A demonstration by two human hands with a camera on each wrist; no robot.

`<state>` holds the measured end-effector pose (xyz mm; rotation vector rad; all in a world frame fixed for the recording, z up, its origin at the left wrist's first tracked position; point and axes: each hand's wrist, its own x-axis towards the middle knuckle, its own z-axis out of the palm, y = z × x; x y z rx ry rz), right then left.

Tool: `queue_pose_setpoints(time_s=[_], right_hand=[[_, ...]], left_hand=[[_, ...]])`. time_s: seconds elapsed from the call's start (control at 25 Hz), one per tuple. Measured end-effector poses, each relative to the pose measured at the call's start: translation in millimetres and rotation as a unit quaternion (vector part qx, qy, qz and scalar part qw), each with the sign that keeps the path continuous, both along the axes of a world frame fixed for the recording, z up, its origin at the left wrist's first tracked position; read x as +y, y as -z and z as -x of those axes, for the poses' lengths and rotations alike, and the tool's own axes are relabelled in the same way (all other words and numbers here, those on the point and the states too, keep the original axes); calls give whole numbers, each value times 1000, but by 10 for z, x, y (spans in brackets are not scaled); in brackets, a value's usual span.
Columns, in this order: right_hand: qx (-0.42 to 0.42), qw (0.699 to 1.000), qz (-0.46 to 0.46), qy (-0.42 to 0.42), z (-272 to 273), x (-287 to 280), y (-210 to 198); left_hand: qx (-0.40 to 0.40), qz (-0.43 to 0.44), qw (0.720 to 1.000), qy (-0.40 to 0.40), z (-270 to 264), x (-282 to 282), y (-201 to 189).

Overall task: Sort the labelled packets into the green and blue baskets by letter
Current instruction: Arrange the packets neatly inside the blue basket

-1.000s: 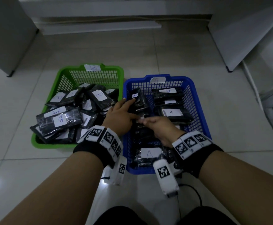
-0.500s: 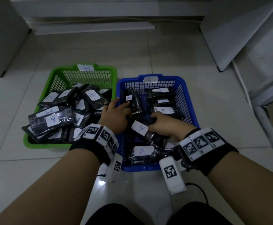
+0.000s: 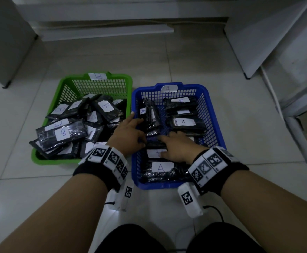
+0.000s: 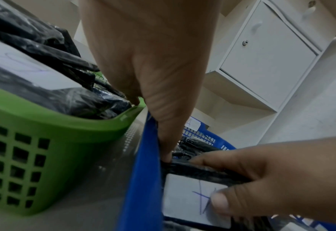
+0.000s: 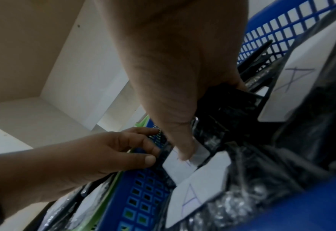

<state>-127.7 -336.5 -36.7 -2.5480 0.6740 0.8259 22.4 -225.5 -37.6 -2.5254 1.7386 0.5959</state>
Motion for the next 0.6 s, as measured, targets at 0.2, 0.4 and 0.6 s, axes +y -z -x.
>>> queue_pose_setpoints(time_s=[0.2, 0.4, 0.6], right_hand=[[-94, 995, -22, 24, 48, -60, -14], [-43, 997, -64, 12, 29, -96, 18], [0, 996, -83, 22, -65, -188, 21]], left_hand=[[10, 5, 1000, -21, 27, -14, 5], [21, 46, 998, -34, 13, -13, 53], [19, 50, 997, -54, -4, -24, 52]])
